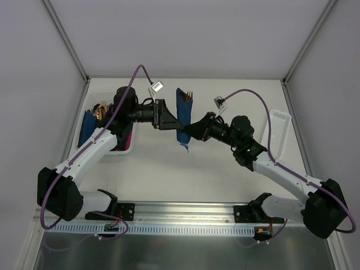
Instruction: Place the utensils on the paper napkin and roll it up
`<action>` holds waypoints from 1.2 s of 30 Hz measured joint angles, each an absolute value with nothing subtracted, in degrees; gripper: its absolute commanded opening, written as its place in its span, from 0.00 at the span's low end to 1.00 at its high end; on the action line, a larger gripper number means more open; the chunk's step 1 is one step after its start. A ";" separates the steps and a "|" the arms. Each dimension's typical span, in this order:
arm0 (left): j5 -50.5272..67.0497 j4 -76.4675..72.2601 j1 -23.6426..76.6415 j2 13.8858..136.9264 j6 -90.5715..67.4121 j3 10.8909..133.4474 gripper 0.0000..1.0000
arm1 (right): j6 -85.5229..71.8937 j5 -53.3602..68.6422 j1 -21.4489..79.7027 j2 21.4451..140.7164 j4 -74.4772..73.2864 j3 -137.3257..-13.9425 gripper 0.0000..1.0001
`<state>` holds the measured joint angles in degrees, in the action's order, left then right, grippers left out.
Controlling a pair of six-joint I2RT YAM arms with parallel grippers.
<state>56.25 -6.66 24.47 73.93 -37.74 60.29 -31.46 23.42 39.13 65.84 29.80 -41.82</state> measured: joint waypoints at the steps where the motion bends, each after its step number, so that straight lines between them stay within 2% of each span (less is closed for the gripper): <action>1: 56.01 -6.09 24.29 73.76 -37.32 60.29 0.67 | -31.66 23.44 39.13 65.78 30.22 -41.82 0.00; 2: 55.61 -5.63 24.29 73.69 -36.82 60.29 0.69 | -31.94 23.44 39.13 65.71 30.59 -41.82 0.00; 3: 55.27 -5.23 24.27 73.67 -36.67 60.29 0.80 | -32.12 23.46 39.13 65.69 30.85 -41.82 0.00; 4: 54.92 -4.82 24.27 73.67 -36.29 60.29 0.85 | -32.32 23.46 39.13 65.67 31.18 -41.82 0.00; 11: 53.87 -3.29 24.27 74.02 -36.05 60.29 0.85 | -33.01 23.77 39.66 65.65 31.92 -41.82 0.00; 17: 56.21 -5.91 24.29 75.57 -38.92 60.29 0.79 | -33.34 24.51 40.56 66.15 32.82 -41.82 0.00; 21: 57.54 -9.76 24.29 75.96 -42.28 60.10 0.63 | -33.56 24.53 41.01 67.00 33.39 -41.82 0.00; 22: 58.02 -10.59 24.29 75.99 -42.94 60.01 0.54 | -33.58 24.51 41.15 67.16 33.39 -41.82 0.00; 26: 58.70 -12.91 24.29 75.99 -44.82 59.48 0.38 | -33.50 24.45 41.19 67.22 33.26 -41.82 0.00; 32: 59.42 -14.37 24.27 76.01 -46.22 58.43 0.27 | -33.43 24.53 41.30 67.22 33.19 -41.85 0.00; 35: 59.48 -14.59 24.27 76.01 -46.81 57.89 0.14 | -33.34 24.56 41.43 67.22 32.80 -41.87 0.00; 36: 59.46 -14.59 24.27 76.01 -46.83 57.80 0.07 | -33.26 24.56 41.45 67.22 32.62 -41.87 0.00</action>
<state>59.46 -14.59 24.27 76.01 -46.83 57.80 -33.26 24.56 41.45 67.22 32.62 -41.87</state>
